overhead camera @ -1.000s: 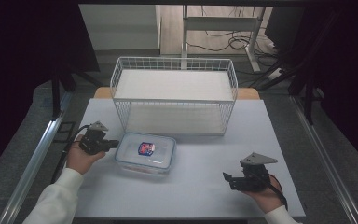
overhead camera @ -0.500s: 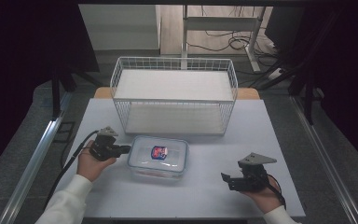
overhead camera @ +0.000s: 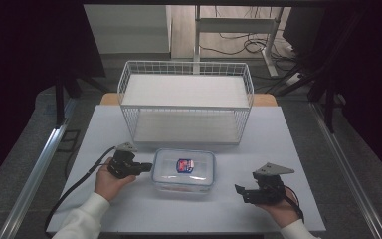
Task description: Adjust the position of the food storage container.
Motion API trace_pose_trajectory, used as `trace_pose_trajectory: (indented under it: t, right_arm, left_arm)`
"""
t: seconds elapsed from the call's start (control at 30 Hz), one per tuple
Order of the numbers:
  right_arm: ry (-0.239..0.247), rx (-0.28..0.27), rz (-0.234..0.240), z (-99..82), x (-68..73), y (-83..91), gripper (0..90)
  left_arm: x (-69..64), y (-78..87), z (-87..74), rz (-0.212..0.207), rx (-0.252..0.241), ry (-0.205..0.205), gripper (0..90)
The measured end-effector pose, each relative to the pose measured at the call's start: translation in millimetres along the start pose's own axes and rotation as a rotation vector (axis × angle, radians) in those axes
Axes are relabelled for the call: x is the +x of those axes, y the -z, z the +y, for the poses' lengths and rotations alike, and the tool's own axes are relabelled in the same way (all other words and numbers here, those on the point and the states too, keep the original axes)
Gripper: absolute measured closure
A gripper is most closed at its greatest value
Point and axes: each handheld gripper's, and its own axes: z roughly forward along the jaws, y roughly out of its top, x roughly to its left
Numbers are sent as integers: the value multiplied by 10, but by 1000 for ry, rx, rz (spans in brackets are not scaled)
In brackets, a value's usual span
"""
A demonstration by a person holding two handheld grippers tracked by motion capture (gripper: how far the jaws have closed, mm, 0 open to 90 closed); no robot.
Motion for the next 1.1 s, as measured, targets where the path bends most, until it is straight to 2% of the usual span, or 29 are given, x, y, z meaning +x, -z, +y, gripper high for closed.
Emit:
trace_pose_trajectory:
  t: [0.13,0.37,0.63,0.77,0.83,0.9,1.03,1.1]
  right_arm:
    - [-1,5,0,-3,-2,-7,192]
    - [-3,6,-5,-14,-28,-10,192]
    - [-4,4,-12,-14,-24,-13,192]
    - [7,-30,-8,-5,-3,0,192]
    - [12,-48,2,5,1,11,192]
    - [10,-58,12,8,0,16,189]
    - [-28,-64,30,7,-38,0,186]
    - [-21,-63,29,7,-51,-7,186]
  left_arm:
    - [-63,-46,35,-14,-3,-6,900]
    - [-74,-54,36,-22,-6,1,900]
    - [-82,-52,26,-24,-3,-11,900]
    - [-58,-19,16,16,6,-36,900]
    - [-40,37,0,28,-16,-25,895]
    - [-45,111,-13,60,-45,-21,850]
    - [-37,278,-47,59,-102,11,777]
    - [-17,332,-58,48,-121,56,659]
